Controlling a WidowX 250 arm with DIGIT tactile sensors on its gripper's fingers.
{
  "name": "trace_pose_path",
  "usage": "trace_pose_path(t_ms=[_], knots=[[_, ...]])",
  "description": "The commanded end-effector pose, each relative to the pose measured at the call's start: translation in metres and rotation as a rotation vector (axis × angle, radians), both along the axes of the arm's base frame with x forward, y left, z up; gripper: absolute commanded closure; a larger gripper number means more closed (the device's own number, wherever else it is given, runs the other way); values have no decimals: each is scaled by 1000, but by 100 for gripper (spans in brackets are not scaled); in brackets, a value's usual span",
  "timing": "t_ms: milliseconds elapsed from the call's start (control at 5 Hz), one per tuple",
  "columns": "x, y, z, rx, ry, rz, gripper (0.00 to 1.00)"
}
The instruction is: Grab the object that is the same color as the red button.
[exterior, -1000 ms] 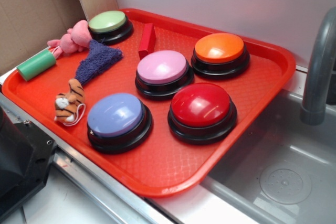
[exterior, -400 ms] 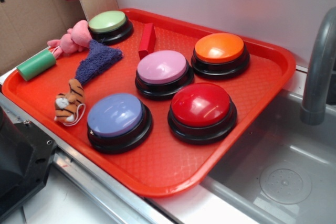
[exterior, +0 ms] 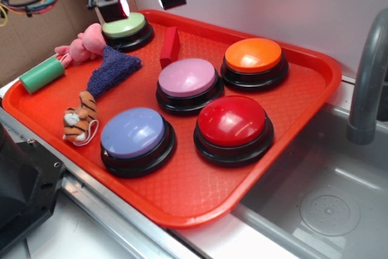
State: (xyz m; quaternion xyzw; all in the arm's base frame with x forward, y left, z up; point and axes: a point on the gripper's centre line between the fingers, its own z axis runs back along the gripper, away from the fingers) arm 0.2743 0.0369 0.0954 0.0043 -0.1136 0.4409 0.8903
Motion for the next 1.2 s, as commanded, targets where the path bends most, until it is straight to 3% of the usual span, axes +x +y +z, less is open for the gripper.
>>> trace_pose_path(t_ms=[0, 600, 800, 1000], knots=[[15, 22, -30, 24, -25, 59, 0], [23, 25, -54, 26, 19, 58, 0], [23, 25, -57, 26, 27, 63, 93], [24, 26, -55, 28, 31, 48, 100]])
